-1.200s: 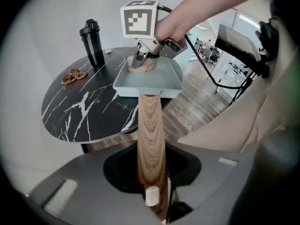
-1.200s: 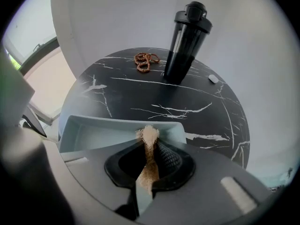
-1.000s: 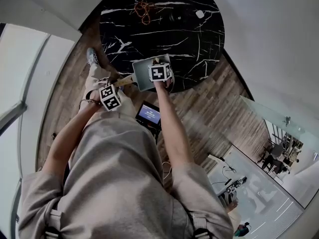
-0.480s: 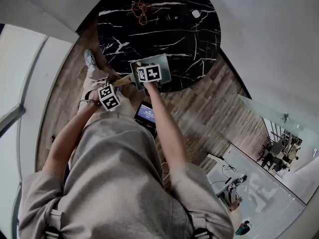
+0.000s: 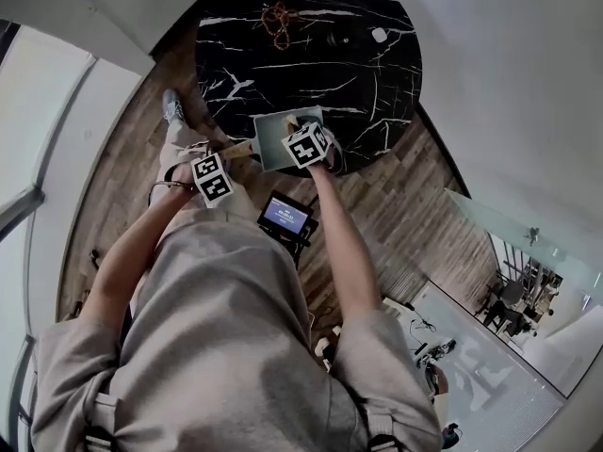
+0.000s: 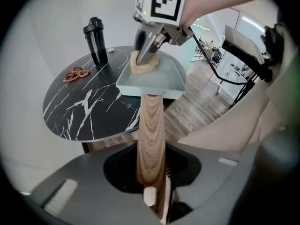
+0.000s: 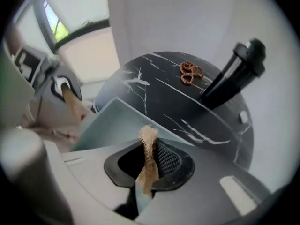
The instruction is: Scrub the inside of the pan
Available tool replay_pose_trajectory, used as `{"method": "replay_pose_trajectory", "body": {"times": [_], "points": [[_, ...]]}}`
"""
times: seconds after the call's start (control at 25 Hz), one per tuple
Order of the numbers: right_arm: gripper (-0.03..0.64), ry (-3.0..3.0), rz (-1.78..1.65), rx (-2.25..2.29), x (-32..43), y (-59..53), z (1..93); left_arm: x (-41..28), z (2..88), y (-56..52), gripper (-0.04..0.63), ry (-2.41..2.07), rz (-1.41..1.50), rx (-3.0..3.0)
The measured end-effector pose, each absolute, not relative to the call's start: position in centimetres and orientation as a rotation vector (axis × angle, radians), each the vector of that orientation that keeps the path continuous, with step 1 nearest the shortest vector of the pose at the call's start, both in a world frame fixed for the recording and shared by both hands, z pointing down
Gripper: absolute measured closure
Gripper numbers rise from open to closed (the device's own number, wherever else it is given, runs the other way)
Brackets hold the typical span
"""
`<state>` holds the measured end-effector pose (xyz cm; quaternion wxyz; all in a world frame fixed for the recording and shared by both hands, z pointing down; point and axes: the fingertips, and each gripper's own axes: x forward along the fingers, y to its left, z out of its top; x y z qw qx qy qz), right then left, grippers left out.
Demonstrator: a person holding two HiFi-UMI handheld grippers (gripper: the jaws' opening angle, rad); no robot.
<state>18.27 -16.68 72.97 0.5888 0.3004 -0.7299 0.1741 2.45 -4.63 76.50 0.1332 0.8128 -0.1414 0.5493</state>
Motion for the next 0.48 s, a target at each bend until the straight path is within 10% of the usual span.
{"method": "replay_pose_trajectory", "body": {"times": [0.48], "points": [[0.575, -1.276, -0.316, 0.165, 23.1, -19.0, 75.2, 2.4, 76.3, -4.7, 0.509, -0.432, 1.519, 2.321]]}}
